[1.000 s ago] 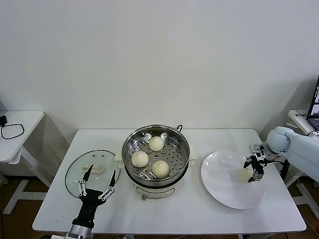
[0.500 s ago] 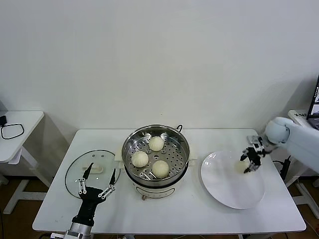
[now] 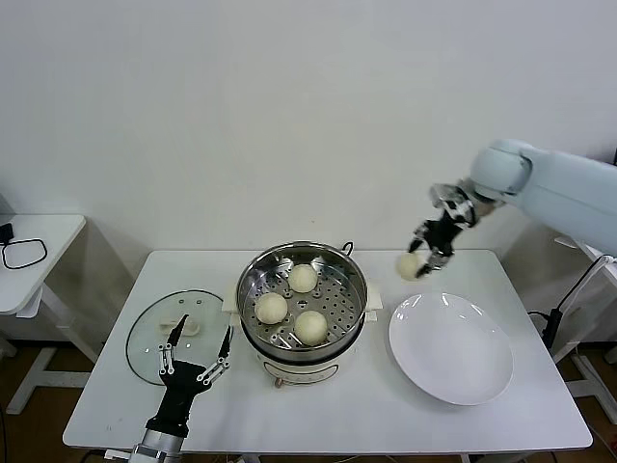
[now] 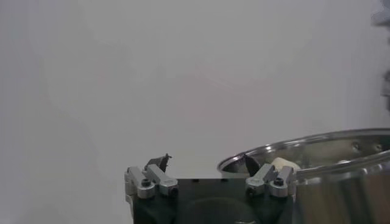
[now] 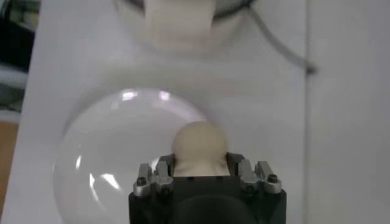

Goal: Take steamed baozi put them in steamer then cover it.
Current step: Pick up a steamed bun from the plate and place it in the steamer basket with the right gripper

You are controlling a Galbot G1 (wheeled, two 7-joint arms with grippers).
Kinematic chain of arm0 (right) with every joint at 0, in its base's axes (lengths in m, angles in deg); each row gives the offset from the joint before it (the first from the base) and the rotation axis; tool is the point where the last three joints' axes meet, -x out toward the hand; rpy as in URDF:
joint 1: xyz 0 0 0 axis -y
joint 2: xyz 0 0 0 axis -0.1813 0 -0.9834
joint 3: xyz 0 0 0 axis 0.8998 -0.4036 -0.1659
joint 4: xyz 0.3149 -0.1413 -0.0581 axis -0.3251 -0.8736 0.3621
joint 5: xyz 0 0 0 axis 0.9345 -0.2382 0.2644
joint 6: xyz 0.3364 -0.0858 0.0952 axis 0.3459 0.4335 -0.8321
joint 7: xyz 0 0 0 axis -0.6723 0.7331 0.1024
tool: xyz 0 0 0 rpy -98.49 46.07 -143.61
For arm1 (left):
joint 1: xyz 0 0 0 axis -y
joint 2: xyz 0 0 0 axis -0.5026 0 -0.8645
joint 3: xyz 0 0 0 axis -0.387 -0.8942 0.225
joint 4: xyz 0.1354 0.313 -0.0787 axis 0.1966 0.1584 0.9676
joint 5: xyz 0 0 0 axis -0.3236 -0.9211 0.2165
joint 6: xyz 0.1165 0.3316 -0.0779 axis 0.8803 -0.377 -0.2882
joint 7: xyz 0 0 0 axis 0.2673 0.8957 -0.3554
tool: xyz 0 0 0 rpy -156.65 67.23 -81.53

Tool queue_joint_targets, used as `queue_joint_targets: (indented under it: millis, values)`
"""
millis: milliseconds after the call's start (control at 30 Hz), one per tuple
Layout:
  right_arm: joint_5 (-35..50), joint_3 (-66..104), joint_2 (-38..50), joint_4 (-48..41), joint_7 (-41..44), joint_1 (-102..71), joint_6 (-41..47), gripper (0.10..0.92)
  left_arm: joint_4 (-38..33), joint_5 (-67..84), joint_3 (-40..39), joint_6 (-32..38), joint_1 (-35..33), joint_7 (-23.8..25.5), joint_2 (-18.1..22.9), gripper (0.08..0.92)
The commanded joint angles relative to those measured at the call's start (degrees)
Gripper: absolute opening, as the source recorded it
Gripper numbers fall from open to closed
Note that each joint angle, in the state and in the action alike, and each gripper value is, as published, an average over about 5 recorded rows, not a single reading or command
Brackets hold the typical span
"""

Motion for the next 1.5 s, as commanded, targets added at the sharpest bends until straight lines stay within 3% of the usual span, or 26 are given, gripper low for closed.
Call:
queue_joint_targets:
  millis: [33, 667, 1500]
  values:
    - [10.66, -5.45, -13.35, 5.03, -1.29, 7.96, 3.51, 0.602, 0.02, -0.06, -0.16, 0.01, 0.08, 0.02, -0.12, 0.823]
    - [3.28, -4.76, -21.24, -6.11, -3.92, -4.26, 4.4, 0.594, 0.4, 0.02, 0.68, 0.52, -0.35, -0.12, -0.49, 0.823]
    - [-0.29, -4.78, -22.13, -8.2, -2.37, -7.61, 3.83, 0.636, 1.33, 0.09, 0.89, 1.01, 0.04, -0.16, -0.45, 0.823]
